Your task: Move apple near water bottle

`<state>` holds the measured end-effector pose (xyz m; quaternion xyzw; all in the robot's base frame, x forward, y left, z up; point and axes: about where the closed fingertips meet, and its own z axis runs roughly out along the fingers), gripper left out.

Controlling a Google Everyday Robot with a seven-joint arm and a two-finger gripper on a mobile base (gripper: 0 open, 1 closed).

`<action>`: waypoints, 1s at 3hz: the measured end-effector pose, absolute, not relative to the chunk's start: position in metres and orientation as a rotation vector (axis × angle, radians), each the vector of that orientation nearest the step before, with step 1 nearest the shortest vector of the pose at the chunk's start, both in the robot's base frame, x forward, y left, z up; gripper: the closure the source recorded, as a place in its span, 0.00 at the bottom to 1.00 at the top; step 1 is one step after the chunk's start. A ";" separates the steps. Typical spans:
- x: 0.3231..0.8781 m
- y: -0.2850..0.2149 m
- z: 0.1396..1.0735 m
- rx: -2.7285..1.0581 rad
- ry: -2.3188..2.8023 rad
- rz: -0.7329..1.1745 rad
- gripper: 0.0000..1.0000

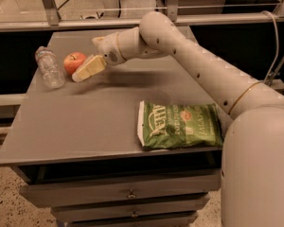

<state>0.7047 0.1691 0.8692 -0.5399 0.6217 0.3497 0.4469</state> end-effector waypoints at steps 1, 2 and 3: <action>0.709 0.132 0.886 -1.304 1.561 0.770 0.00; 0.711 0.075 0.924 -1.259 1.560 0.634 0.00; 0.710 0.060 0.934 -1.246 1.559 0.604 0.00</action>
Offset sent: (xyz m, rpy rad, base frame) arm 0.0076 -0.1910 0.1208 -0.0883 -0.2504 -0.3106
